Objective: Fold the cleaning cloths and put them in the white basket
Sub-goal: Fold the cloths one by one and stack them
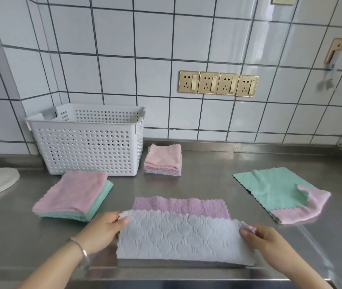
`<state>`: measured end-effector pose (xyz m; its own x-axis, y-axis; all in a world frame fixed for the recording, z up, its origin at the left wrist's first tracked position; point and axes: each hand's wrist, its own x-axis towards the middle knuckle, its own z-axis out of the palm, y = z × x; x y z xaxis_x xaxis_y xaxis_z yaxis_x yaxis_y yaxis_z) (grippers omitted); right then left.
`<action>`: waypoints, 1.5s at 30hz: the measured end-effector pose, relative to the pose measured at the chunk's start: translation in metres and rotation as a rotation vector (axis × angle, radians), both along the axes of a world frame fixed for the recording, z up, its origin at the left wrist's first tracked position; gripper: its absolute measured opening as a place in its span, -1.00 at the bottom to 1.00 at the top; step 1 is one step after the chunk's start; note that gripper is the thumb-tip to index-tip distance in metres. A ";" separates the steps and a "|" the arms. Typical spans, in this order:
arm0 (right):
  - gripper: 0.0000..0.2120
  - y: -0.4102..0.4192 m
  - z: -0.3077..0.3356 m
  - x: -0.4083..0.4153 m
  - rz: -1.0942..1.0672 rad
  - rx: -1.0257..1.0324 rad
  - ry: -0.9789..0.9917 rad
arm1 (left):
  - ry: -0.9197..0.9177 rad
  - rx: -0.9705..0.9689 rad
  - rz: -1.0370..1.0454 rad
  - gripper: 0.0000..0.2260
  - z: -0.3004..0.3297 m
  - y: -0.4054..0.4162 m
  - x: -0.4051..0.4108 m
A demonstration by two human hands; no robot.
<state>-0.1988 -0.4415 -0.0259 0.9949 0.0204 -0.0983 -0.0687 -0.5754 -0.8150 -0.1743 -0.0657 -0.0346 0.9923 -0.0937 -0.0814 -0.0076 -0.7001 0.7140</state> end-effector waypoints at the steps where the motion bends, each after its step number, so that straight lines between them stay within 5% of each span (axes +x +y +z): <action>1: -0.65 0.003 -0.002 0.009 -0.022 -0.015 -0.011 | -0.014 0.004 0.043 -0.60 0.001 -0.008 0.007; 4: -0.66 0.011 -0.008 0.037 -0.079 -0.099 -0.033 | -0.036 0.064 0.158 -0.78 0.002 -0.026 0.031; 16: -0.60 0.033 -0.030 0.092 -0.290 -0.222 -0.037 | -0.113 0.478 0.340 -0.72 -0.024 -0.047 0.084; 27: -0.77 0.039 -0.035 0.100 -0.445 -0.273 0.004 | -0.150 0.545 0.365 -0.78 -0.032 -0.049 0.089; 29: -0.66 0.040 -0.034 0.096 -0.490 -0.238 -0.024 | -0.269 0.577 0.389 -0.71 -0.032 -0.048 0.087; 32: -0.60 0.043 -0.036 0.085 -0.485 -0.264 -0.165 | -0.464 0.613 0.253 -0.53 -0.028 -0.060 0.082; 39: -0.66 0.061 -0.059 0.041 -0.449 -0.372 -0.362 | -0.113 0.643 -0.338 -0.34 -0.029 -0.114 0.071; 42: -0.66 0.065 -0.071 0.034 -0.414 -0.448 -0.411 | -0.082 0.662 -0.373 0.03 -0.036 -0.115 0.070; 45: -0.63 0.065 -0.072 0.031 -0.428 -0.385 -0.403 | -0.069 0.656 -0.342 0.02 -0.040 -0.115 0.068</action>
<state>-0.1679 -0.3770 -0.0979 0.8680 -0.3437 0.3584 -0.0890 -0.8178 -0.5686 -0.1062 -0.1811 -0.0749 0.9212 -0.3521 -0.1657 -0.3315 -0.9331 0.1397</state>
